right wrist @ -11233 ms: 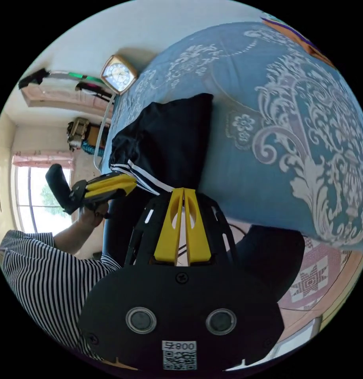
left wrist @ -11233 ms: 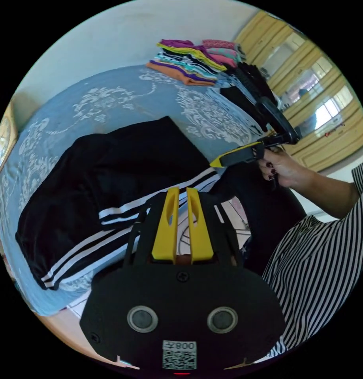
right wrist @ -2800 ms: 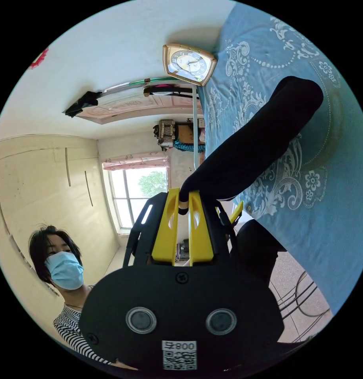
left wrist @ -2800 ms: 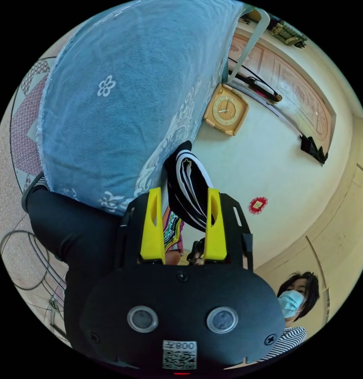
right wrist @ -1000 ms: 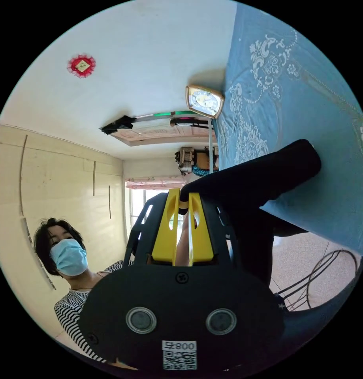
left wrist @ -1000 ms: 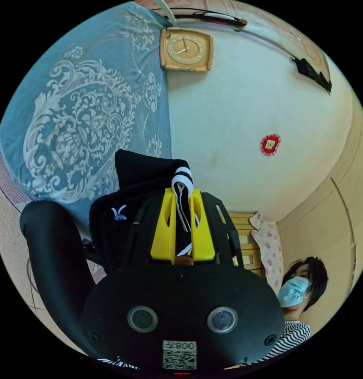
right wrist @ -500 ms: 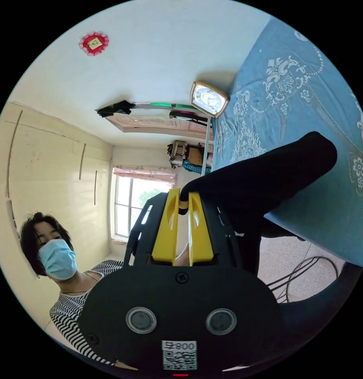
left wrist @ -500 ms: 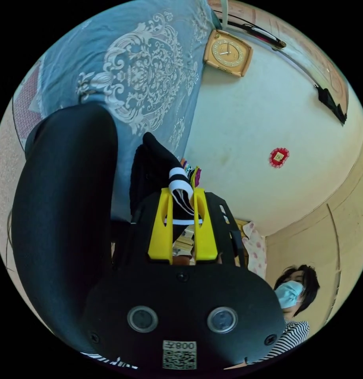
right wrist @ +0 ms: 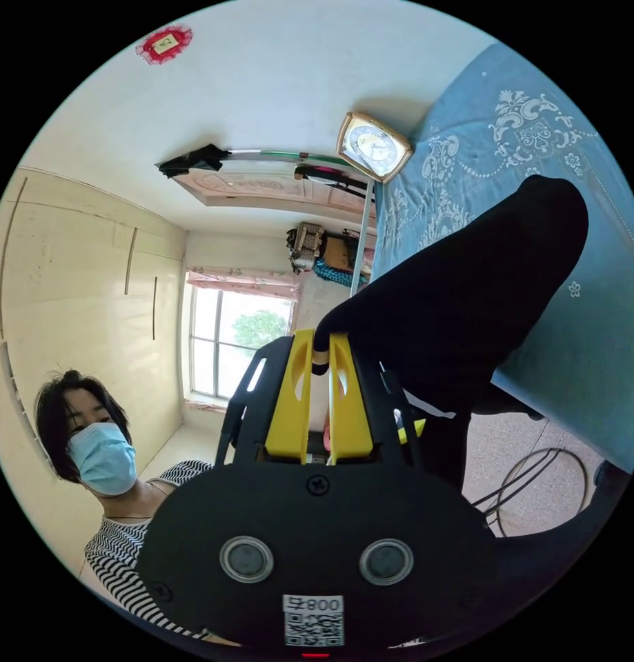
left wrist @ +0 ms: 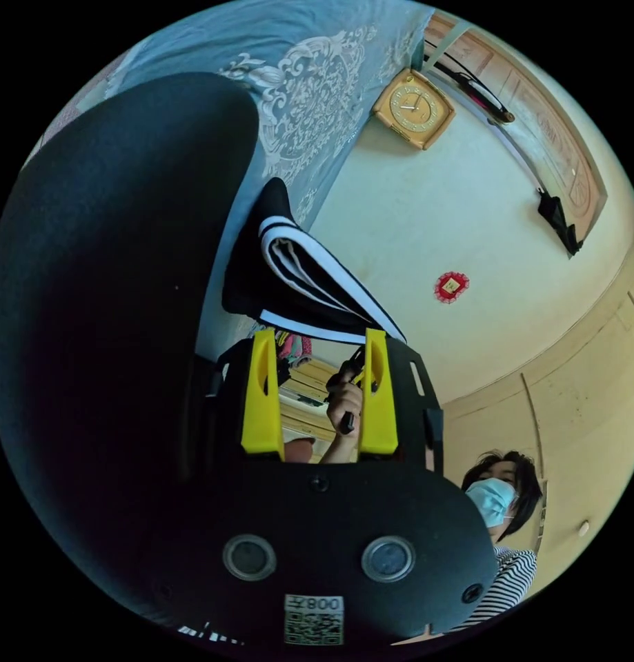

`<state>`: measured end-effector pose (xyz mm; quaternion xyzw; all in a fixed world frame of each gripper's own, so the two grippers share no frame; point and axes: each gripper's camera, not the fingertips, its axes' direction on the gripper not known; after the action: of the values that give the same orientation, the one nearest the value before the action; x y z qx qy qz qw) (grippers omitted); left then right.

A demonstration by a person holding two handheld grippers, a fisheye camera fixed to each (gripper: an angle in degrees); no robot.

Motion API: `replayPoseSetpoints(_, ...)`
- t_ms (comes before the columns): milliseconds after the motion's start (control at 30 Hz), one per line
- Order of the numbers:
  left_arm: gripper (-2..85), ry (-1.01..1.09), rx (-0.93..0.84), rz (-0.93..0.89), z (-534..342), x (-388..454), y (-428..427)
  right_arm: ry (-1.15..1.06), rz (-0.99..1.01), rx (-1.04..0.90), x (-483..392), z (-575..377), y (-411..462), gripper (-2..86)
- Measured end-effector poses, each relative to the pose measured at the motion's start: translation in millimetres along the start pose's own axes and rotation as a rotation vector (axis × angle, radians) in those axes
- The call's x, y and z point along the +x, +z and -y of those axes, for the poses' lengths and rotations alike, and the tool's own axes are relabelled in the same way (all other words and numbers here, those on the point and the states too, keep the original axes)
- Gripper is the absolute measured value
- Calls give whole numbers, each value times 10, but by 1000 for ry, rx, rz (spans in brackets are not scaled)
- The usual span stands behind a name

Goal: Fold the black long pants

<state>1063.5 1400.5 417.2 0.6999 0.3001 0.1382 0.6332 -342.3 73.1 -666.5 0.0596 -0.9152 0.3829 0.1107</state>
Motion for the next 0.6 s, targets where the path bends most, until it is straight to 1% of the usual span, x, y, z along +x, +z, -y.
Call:
replayPoseSetpoints(200,185,-12,-20,-61,-34,592,367,-8,-10,-26,-102,43,134,25)
replayPoseSetpoints(333,178,-6,-7,-115,-17,1168,544,-12,-12,-44,-153,58,185,27)
replayPoseSetpoints(600,165,59,135,-169,-53,2542,579,-23,-18,-63,-189,11,92,25)
